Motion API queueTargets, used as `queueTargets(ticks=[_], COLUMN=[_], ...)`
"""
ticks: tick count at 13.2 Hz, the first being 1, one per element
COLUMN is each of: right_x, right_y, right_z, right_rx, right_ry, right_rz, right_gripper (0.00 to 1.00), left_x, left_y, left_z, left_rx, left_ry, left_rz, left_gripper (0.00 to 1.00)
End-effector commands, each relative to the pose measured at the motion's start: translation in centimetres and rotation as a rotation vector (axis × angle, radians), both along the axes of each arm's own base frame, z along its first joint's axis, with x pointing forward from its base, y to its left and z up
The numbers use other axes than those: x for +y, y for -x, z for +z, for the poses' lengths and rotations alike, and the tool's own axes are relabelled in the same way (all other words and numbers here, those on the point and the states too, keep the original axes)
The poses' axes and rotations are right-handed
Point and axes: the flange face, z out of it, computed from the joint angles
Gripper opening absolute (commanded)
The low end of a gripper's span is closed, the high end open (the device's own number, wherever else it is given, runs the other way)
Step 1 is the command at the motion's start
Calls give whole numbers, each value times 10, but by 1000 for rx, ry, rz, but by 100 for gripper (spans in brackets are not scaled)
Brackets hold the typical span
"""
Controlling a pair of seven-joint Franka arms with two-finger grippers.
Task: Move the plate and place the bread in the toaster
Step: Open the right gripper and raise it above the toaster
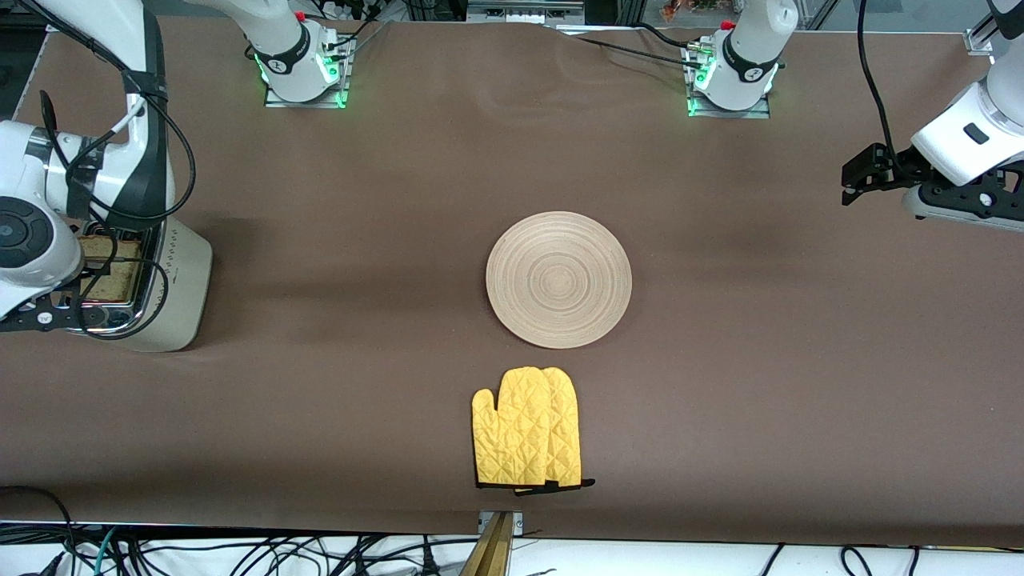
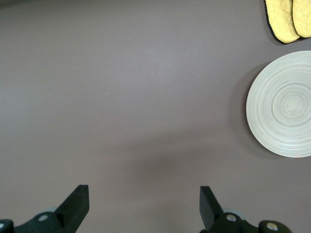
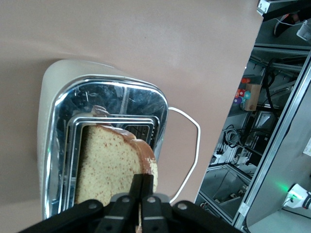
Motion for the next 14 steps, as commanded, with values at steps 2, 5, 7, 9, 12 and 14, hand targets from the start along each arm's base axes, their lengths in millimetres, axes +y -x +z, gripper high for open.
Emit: queueTargets(ticks=[2,5,7,9,12,14], right_x=[26,55,70,101,124,126], right_y=[-1,8,23,47,77,86], right_z=[2,29,64,104,142,152], right_rx=[-62,-131,-158,-149,-110,-75], right_ry=[-11,-79,-221,-343,-503,-602], right_rz=[-34,-94,-112,-89,-86,-94], right_gripper=[100,100,100,100,100,100], left_x=[1,1,1,1,1,2], left_y=[1,1,2,1,2,1], left_z=[5,5,6,5,6,5], left_rx=[-5,-5,-6,-5,-6,-3], left_ry=[-20,-20,-20,-20,-20,-21], left_rz=[4,4,4,4,4,6], left_gripper=[100,100,100,100,100,100])
